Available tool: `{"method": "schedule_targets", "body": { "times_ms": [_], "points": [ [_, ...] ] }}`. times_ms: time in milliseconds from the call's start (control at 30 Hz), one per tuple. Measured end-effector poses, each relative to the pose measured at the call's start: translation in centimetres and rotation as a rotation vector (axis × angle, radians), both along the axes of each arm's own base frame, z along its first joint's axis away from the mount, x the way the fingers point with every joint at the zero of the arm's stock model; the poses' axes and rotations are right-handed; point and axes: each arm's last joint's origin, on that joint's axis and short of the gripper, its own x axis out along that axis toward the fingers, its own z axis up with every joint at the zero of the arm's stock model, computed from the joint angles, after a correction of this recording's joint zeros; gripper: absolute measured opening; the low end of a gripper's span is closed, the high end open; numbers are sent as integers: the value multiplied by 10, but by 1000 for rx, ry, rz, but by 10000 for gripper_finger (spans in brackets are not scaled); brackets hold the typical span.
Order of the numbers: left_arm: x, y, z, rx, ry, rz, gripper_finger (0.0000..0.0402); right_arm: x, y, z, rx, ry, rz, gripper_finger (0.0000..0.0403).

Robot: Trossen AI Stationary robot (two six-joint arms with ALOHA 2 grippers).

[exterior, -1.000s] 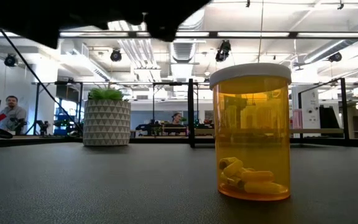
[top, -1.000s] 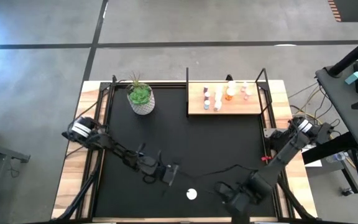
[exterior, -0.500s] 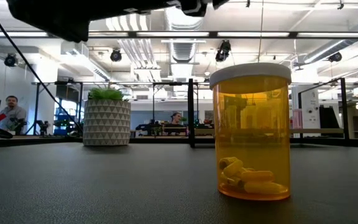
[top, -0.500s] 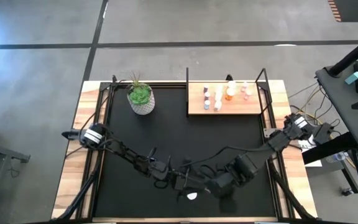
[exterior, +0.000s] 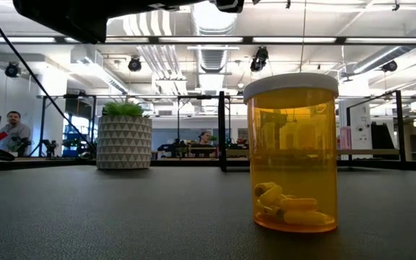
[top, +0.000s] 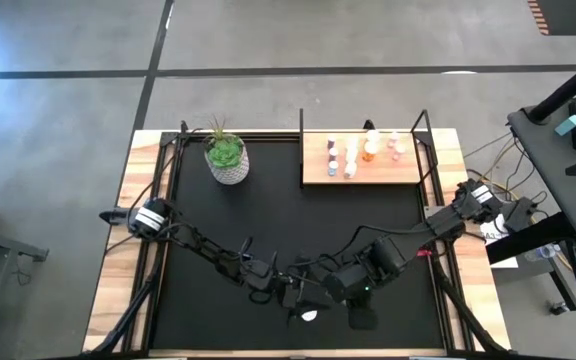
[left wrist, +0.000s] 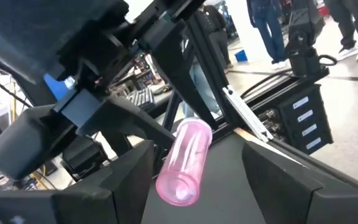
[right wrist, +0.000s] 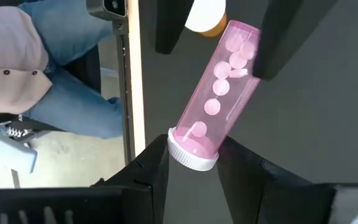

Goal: Pick and place medicine bottles onto shelf by color
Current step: Put the pink pill bottle on the shelf aligned with the other pink pill bottles

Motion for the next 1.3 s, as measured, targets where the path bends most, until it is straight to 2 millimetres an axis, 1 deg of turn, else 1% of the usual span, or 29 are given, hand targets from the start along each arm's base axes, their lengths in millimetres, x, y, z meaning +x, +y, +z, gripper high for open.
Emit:
{"method": "schedule_targets", "body": {
  "times_ms": [167,633,833,1100,1233,1300],
  "points": [
    [0,1,0,4,1,6,208,1,0,2,0,-18,21,111],
    [0,1,0,5,0,12,123,1,0,2,-1,-22,32,111],
    [0,1,0,5,0,12,96,1,0,3,2,-24,32,118],
    [0,1,1,2,-5,10,87,2,0,12,-2,-57,31,153],
    [0,1,1,-1,-7,8,86,1,-1,22,-2,-71,36,169],
    [0,1,2,-12,-16,8,86,0,-2,28,-30,-78,32,176]
  ]
}}
